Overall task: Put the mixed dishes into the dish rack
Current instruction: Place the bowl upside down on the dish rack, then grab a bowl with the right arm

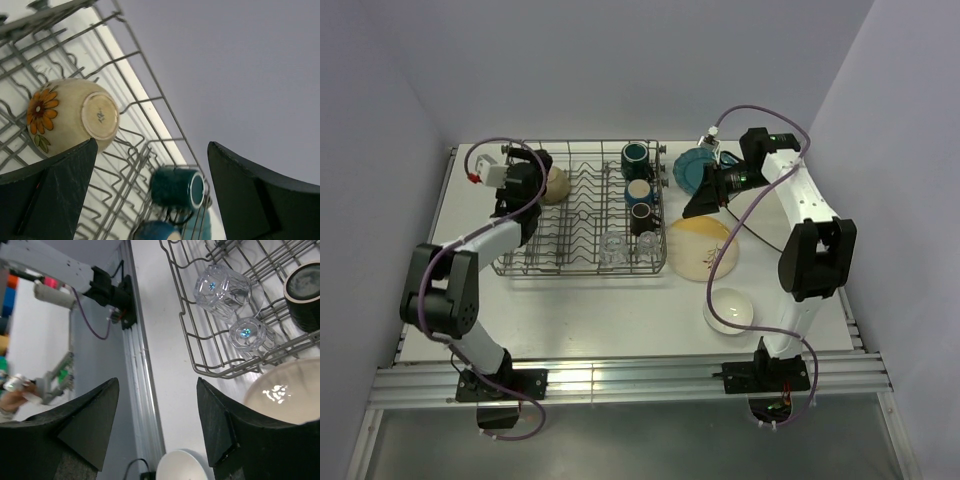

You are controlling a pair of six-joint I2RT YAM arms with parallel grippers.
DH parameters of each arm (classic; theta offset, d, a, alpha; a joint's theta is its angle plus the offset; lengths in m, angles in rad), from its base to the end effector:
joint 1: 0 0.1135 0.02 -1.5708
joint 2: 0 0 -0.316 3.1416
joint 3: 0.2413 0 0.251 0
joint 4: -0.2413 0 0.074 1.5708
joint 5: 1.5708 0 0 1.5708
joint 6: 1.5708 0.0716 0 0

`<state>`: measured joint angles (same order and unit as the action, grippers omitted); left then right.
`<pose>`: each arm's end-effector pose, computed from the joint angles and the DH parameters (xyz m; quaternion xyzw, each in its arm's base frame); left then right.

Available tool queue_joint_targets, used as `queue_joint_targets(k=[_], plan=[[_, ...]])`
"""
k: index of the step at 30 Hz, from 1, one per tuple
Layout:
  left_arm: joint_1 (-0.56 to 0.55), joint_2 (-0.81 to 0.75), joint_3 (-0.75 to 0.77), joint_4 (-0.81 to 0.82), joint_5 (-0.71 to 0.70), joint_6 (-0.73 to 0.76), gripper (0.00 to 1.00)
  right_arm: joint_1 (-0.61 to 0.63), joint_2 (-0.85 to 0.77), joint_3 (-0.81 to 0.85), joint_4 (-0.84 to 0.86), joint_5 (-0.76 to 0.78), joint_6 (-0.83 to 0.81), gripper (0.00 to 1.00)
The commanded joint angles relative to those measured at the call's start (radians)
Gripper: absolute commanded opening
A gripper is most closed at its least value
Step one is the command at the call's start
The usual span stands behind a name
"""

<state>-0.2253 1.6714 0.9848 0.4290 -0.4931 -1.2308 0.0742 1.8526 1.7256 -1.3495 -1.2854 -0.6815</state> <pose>0.4080 -0.0587 0.2849 -0.5007 0.6013 -0.2496 0.5705 0.3600 0.0957 0.3519 -0.3212 0.7328 0.5600 0.2150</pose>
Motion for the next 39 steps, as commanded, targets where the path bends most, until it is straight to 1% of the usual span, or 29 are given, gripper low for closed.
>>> queue_joint_targets(k=[1, 2, 3, 5, 6, 7, 8, 9, 10, 11, 12, 13, 14, 15, 16, 17, 18, 20, 21, 23, 28, 29, 33, 34, 35, 39], plan=[[-0.005, -0.133, -0.043, 0.090, 0.123, 0.247, 0.99, 0.012, -0.084, 0.015, -0.094, 0.032, -0.127, 0.72], [-0.006, -0.159, -0.064, 0.083, 0.143, 0.304, 0.99, 0.015, -0.099, 0.015, -0.094, 0.043, -0.180, 0.73], [-0.008, -0.188, -0.074, 0.073, 0.162, 0.408, 0.99, 0.018, -0.108, 0.014, -0.094, 0.055, -0.208, 0.75], [-0.006, -0.280, -0.100, 0.054, 0.272, 0.544, 0.99, 0.030, -0.134, 0.009, -0.092, 0.110, -0.262, 0.75], [-0.008, -0.353, -0.107, 0.012, 0.316, 0.651, 0.99, 0.033, -0.145, 0.006, -0.094, 0.135, -0.320, 0.75], [-0.008, -0.395, -0.119, -0.019, 0.388, 0.687, 0.99, 0.044, -0.156, -0.009, -0.094, 0.159, -0.354, 0.75], [-0.008, -0.436, -0.150, -0.048, 0.415, 0.727, 0.99, 0.045, -0.185, -0.023, -0.096, 0.202, -0.440, 0.75], [-0.008, -0.526, -0.165, -0.077, 0.439, 0.787, 0.99, 0.047, -0.205, -0.044, -0.096, 0.224, -0.495, 0.74], [-0.006, -0.574, -0.182, -0.143, 0.474, 0.807, 0.99, 0.050, -0.225, -0.099, -0.096, 0.241, -0.557, 0.74], [-0.006, -0.619, -0.211, -0.180, 0.484, 0.826, 0.99, 0.050, -0.271, -0.130, -0.097, 0.277, -0.686, 0.74], [-0.006, -0.707, -0.221, -0.217, 0.485, 0.838, 0.99, 0.052, -0.295, -0.199, -0.097, 0.297, -0.751, 0.74], [-0.006, -0.752, -0.231, -0.292, 0.485, 0.838, 0.99, 0.052, -0.318, -0.236, -0.097, 0.317, -0.821, 0.74], [-0.005, -0.789, -0.244, -0.332, 0.485, 0.834, 0.99, 0.055, -0.361, -0.268, -0.097, 0.337, -0.940, 0.75], [-0.005, -0.856, -0.248, -0.372, 0.485, 0.806, 0.99, 0.056, -0.380, -0.302, -0.097, 0.391, -0.990, 0.75], [-0.005, -0.889, -0.253, -0.444, 0.490, 0.792, 0.99, 0.056, -0.395, -0.363, -0.097, 0.420, -1.036, 0.76], [-0.005, -0.913, -0.264, -0.481, 0.529, 0.774, 0.99, 0.061, -0.415, -0.388, -0.097, 0.451, -1.096, 0.75], [-0.005, -0.959, -0.271, -0.505, 0.560, 0.766, 0.99, 0.062, -0.421, -0.430, -0.097, 0.515, -1.109, 0.75], [-0.005, -0.995, -0.291, -0.565, 0.629, 0.734, 0.99, 0.061, -0.426, -0.465, -0.097, 0.570, -1.121, 0.73], [-0.005, -1.022, -0.294, -0.584, 0.646, 0.722, 0.99, 0.061, -0.428, -0.497, -0.096, 0.625, -1.125, 0.72], [-0.005, -1.049, -0.311, -0.634, 0.657, 0.683, 0.99, 0.061, -0.441, -0.529, -0.093, 0.675, -1.142, 0.71], [-0.005, -1.168, -0.354, -0.699, 0.668, 0.631, 0.99, 0.062, -0.474, -0.655, 0.012, 0.787, -1.093, 0.67], [-0.005, -1.188, -0.365, -0.710, 0.663, 0.620, 0.99, 0.064, -0.475, -0.669, 0.045, 0.801, -1.074, 0.66], [-0.005, -1.298, -0.383, -0.772, 0.628, 0.608, 0.99, 0.064, -0.467, -0.719, 0.093, 0.841, -1.035, 0.62], [-0.005, -1.314, -0.390, -0.794, 0.617, 0.605, 0.99, 0.068, -0.463, -0.725, 0.107, 0.842, -1.003, 0.61], [-0.005, -1.325, -0.393, -0.802, 0.614, 0.602, 0.99, 0.075, -0.461, -0.732, 0.125, 0.851, -0.985, 0.59], [-0.005, -1.378, -0.399, -0.809, 0.596, 0.584, 0.99, 0.107, -0.446, -0.764, 0.254, 0.873, -0.891, 0.54]])
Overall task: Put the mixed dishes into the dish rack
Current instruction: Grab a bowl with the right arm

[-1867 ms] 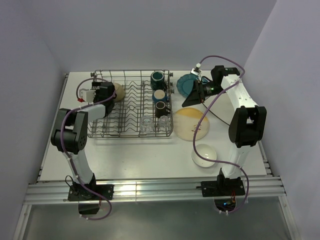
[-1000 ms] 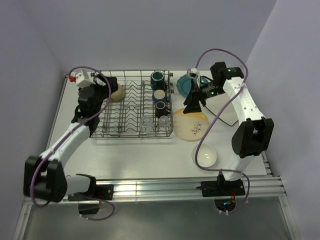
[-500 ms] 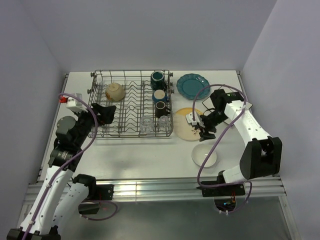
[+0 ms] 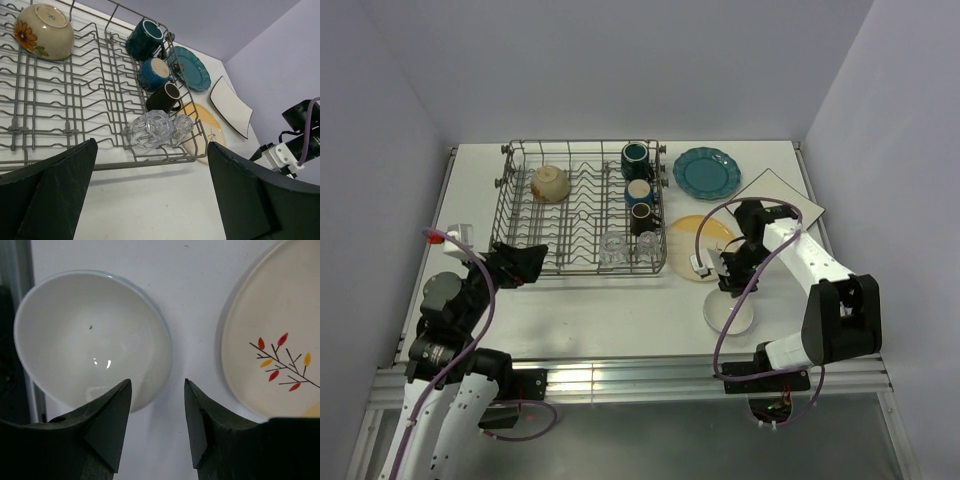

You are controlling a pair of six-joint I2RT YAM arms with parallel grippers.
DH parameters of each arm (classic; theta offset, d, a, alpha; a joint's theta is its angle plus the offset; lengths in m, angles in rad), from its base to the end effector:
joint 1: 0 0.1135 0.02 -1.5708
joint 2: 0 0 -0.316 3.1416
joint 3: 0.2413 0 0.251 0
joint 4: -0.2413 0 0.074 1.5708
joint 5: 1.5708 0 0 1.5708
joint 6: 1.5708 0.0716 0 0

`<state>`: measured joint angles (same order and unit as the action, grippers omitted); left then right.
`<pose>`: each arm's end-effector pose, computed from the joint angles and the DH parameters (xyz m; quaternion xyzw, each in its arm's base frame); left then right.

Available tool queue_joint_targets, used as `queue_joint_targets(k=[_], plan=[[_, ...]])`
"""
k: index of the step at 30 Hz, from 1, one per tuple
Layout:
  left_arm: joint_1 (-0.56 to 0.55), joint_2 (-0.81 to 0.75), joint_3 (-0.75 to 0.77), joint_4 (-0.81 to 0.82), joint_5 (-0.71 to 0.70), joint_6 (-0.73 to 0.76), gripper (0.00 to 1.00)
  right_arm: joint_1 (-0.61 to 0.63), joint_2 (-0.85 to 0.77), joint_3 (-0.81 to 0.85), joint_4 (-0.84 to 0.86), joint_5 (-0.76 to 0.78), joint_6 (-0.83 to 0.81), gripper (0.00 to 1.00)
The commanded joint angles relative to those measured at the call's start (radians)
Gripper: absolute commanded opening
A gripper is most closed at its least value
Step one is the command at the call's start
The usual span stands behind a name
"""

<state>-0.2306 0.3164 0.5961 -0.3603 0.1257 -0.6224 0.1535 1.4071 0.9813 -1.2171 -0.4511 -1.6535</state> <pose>0.0777 -0.0275 0.3251 -0.1010 0.7278 -0.3220 0.5970 0.1981 0.0622 0.2412 -0.7601 0.6091 0.1875 0.1266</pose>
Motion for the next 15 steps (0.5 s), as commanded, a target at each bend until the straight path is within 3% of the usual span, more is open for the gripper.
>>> queue_joint_targets(k=[1, 9, 15], plan=[[0.001, -0.026, -0.009, -0.022, -0.029, -0.026, 0.99, 0.031, 0.000, -0.026, 0.143, 0.041, 0.096, 0.54], [0.001, -0.023, -0.007, -0.028, -0.035, -0.039, 0.99, 0.060, 0.018, -0.067, 0.228, 0.040, 0.156, 0.52], [0.001, -0.025, -0.019, -0.006, -0.020, -0.056, 0.99, 0.092, 0.012, -0.122, 0.243, 0.028, 0.176, 0.43]])
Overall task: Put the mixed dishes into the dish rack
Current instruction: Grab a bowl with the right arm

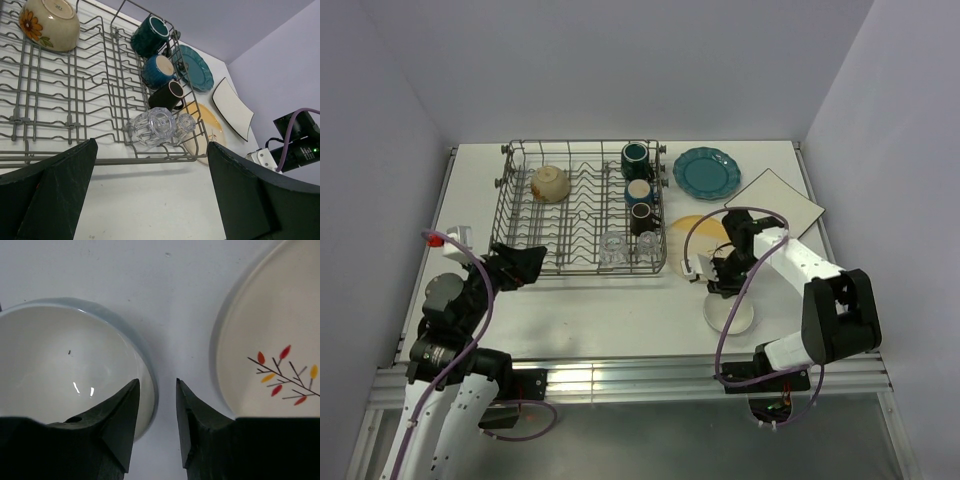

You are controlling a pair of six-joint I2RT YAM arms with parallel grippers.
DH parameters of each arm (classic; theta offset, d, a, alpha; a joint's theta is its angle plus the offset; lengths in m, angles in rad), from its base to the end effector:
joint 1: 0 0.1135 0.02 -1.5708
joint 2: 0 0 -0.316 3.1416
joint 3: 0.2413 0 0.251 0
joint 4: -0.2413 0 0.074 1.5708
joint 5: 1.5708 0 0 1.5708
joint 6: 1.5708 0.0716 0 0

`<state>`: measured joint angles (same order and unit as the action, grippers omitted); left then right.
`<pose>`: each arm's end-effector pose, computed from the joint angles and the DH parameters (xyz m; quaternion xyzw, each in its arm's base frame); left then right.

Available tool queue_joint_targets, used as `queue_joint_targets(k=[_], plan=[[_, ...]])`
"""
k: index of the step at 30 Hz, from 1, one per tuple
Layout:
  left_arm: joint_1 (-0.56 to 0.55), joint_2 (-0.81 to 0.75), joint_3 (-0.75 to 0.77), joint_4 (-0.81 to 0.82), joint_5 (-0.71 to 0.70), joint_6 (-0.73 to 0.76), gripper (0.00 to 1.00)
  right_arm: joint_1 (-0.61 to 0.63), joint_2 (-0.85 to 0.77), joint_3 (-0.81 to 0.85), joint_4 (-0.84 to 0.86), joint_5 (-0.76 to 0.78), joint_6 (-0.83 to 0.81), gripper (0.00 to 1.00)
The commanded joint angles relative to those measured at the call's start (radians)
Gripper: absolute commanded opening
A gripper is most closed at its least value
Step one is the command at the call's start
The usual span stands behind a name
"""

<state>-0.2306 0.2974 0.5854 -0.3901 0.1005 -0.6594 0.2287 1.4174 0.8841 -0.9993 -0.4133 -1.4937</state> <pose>0.0753 -0.0251 0.3180 -0.1248 0.7315 -0.3217 0.5880 0.2052 0.0773 0.2141 -0.7449 0.6346 0.1544 0.1363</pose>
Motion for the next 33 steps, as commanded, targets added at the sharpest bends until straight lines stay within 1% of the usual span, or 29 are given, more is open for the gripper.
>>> queue_joint_targets(k=[1, 4, 5, 7, 8, 10, 12, 15, 16, 18, 23, 27, 30, 31, 33], plan=[[-0.001, -0.004, -0.010, 0.026, 0.010, -0.020, 0.99, 0.024, 0.002, -0.031, 0.025, -0.013, 0.016, 0.42], [0.001, -0.004, -0.012, 0.033, 0.014, -0.026, 0.99, 0.027, 0.002, -0.050, 0.031, -0.018, 0.024, 0.34], [0.001, -0.006, -0.012, 0.034, 0.015, -0.028, 0.99, 0.027, 0.002, -0.053, 0.031, -0.019, 0.026, 0.28], [0.001, -0.004, -0.012, 0.036, 0.018, -0.032, 0.99, 0.029, 0.003, -0.050, 0.028, -0.022, 0.032, 0.22], [0.001, -0.006, -0.012, 0.037, 0.021, -0.037, 0.99, 0.027, 0.003, -0.045, 0.022, -0.024, 0.032, 0.15], [0.001, -0.009, -0.019, 0.048, 0.024, -0.048, 0.99, 0.027, -0.001, -0.037, 0.008, -0.035, 0.035, 0.08], [0.000, -0.015, -0.033, 0.104, 0.050, -0.086, 0.99, 0.026, -0.012, -0.014, -0.024, -0.068, 0.039, 0.00], [0.001, -0.007, -0.064, 0.204, 0.094, -0.153, 0.99, 0.020, -0.029, 0.048, -0.087, -0.119, 0.056, 0.00], [0.001, -0.001, -0.071, 0.227, 0.105, -0.167, 0.99, 0.018, -0.038, 0.070, -0.103, -0.160, 0.072, 0.00], [0.001, 0.025, -0.073, 0.279, 0.142, -0.209, 0.99, 0.018, -0.047, 0.140, -0.160, -0.203, 0.085, 0.00], [0.001, 0.104, -0.036, 0.310, 0.188, -0.244, 0.99, 0.018, -0.064, 0.307, -0.251, -0.353, 0.167, 0.00], [0.001, 0.126, -0.016, 0.312, 0.199, -0.250, 0.99, 0.020, -0.060, 0.400, -0.294, -0.444, 0.220, 0.00], [0.001, 0.129, -0.021, 0.342, 0.205, -0.272, 0.99, 0.026, -0.052, 0.460, -0.234, -0.487, 0.376, 0.00], [0.001, 0.131, -0.022, 0.350, 0.205, -0.279, 0.99, 0.029, -0.049, 0.473, -0.201, -0.487, 0.503, 0.00], [0.001, 0.146, -0.021, 0.367, 0.215, -0.296, 0.99, 0.035, -0.044, 0.507, -0.107, -0.480, 0.611, 0.00]])
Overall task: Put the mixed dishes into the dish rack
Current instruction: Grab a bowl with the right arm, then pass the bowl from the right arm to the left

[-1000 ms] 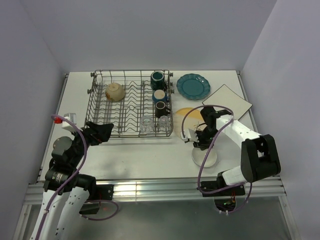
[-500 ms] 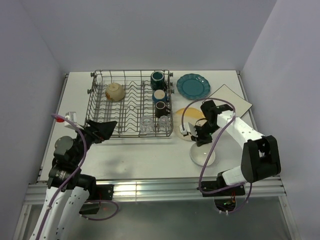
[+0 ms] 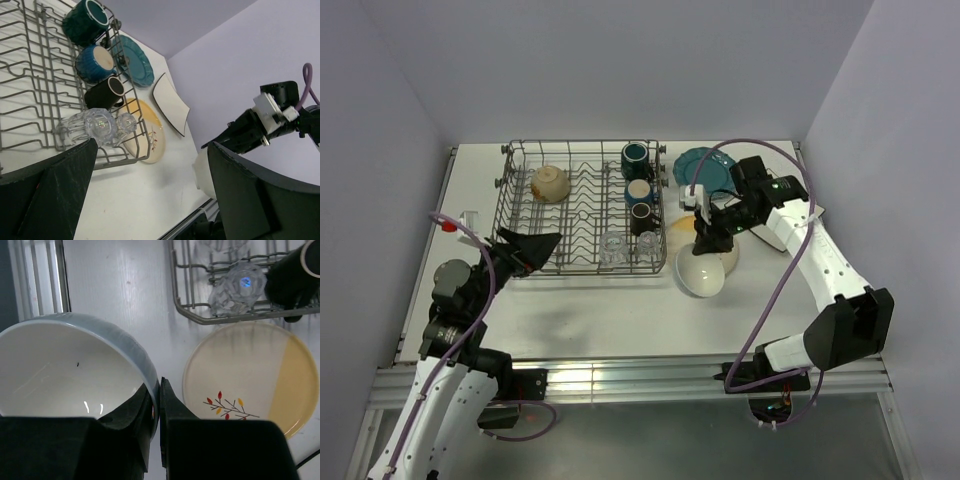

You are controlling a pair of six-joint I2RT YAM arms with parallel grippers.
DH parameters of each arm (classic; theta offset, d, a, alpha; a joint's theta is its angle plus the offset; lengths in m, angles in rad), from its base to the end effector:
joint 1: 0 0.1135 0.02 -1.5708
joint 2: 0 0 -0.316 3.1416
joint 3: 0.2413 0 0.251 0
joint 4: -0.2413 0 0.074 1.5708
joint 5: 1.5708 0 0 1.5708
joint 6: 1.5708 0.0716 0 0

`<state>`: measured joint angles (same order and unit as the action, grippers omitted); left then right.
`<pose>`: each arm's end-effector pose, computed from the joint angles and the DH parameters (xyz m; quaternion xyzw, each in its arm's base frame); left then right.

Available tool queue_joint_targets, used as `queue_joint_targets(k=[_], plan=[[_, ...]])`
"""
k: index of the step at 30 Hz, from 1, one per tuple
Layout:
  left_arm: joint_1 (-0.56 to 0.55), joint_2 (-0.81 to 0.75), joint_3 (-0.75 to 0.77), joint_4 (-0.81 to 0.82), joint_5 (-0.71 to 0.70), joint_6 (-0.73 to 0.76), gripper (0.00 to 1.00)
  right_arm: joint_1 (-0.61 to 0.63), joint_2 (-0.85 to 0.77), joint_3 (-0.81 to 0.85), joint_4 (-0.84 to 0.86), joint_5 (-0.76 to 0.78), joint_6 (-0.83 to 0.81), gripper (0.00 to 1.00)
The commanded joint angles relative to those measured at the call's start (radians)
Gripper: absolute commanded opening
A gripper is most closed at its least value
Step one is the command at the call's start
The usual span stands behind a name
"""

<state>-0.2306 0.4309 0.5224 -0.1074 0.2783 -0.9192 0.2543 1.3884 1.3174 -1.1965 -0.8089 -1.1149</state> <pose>0.1055 -0.0450 0.3252 -0.1467 0.6972 -0.4607 0.5293 0.2259 0.1123 0.3490 -0.6207 0.6664 0.2956 0.2885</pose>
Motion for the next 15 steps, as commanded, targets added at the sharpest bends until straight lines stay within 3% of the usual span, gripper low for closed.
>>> queue_joint_targets(k=[1, 5, 10, 15], plan=[[0.001, 0.022, 0.048, 0.086, 0.041, -0.046, 0.99, 0.014, -0.014, 0.083, 0.128, -0.073, 0.351, 0.00], [0.001, 0.090, 0.067, 0.098, 0.085, -0.073, 0.99, 0.034, -0.009, 0.134, 0.315, 0.005, 0.590, 0.00], [-0.015, 0.166, 0.093, 0.196, 0.150, -0.104, 0.99, 0.094, 0.018, 0.184, 0.422, 0.161, 0.807, 0.00], [-0.101, 0.252, 0.151, 0.216, 0.104, -0.073, 0.99, 0.166, 0.030, 0.200, 0.526, 0.277, 0.992, 0.00]])
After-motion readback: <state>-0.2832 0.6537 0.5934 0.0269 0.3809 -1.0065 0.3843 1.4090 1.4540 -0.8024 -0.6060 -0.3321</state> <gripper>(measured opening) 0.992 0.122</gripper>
